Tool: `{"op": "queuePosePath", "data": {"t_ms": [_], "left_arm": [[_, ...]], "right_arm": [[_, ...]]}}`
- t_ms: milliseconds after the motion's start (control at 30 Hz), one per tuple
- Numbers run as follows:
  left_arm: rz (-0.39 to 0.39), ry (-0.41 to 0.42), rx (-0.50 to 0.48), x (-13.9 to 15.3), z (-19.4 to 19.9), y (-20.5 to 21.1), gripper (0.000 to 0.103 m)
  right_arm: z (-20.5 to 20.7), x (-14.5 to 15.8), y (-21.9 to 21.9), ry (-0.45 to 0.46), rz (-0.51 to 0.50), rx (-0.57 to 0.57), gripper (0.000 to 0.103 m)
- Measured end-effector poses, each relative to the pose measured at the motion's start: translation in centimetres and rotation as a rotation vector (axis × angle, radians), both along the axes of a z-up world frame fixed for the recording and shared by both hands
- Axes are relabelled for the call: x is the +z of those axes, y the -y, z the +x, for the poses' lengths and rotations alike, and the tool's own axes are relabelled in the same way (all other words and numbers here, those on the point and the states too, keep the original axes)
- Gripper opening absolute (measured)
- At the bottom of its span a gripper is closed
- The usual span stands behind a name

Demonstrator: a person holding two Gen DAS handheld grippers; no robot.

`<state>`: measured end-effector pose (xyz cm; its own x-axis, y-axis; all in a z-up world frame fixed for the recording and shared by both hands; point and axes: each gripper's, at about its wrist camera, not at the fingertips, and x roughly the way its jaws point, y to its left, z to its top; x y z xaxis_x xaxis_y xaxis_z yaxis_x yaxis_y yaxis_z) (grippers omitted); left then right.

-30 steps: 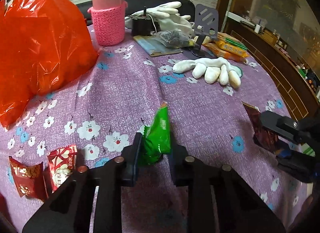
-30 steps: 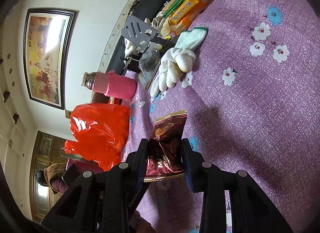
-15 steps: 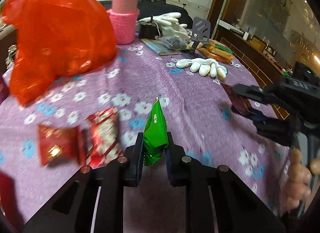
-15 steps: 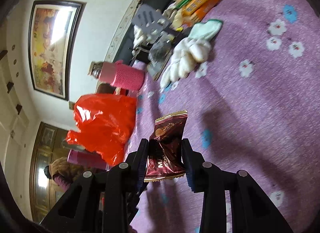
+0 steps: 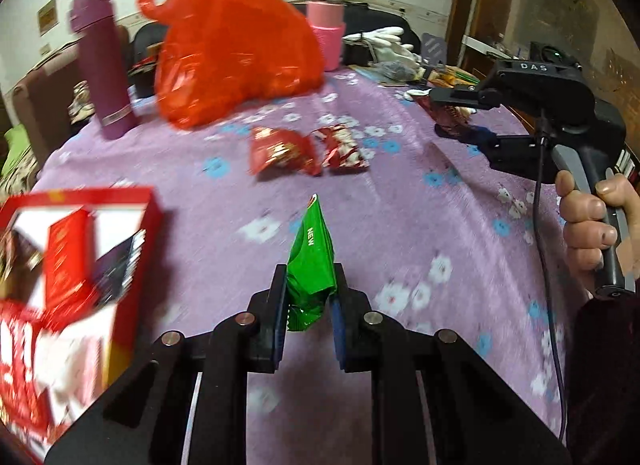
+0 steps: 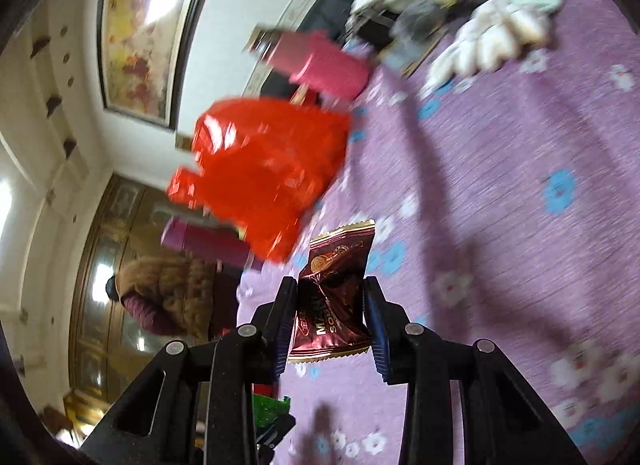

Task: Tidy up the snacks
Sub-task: 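Carry the green and brown packets over the white tray and open both tools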

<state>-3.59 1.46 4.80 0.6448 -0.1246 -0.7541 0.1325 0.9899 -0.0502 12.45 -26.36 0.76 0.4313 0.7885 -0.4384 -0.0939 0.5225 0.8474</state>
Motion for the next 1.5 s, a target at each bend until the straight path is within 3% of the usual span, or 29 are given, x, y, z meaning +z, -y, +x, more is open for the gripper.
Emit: {"op": "queuePosePath", "data": {"t_ms": [200,400,1233,1500], "left_arm": [[0.002,0.042,0.037,0.9,-1.8,-2.2,0.016],[0.048,0.093,0.074,1.5,-2.2,-3.2,0.017],[0.121,0.156,0.157,2.7,-2.9,-4.8,0.017],[0.114,0.211,0.237,4.7,-4.7,-9.5,0.017]], "right_arm": [[-1.8,0.4,-8.1,0.038,-0.048,0.229,0.035],[-3.0,-0.1,-11.9,0.052,-0.114,0.320,0.035],[-3.1,-0.7,-11.2,0.035,-0.152,0.297,0.035],[-3.8,0.0,-12.3,0.058,-0.175,0.308,0.035]]}}
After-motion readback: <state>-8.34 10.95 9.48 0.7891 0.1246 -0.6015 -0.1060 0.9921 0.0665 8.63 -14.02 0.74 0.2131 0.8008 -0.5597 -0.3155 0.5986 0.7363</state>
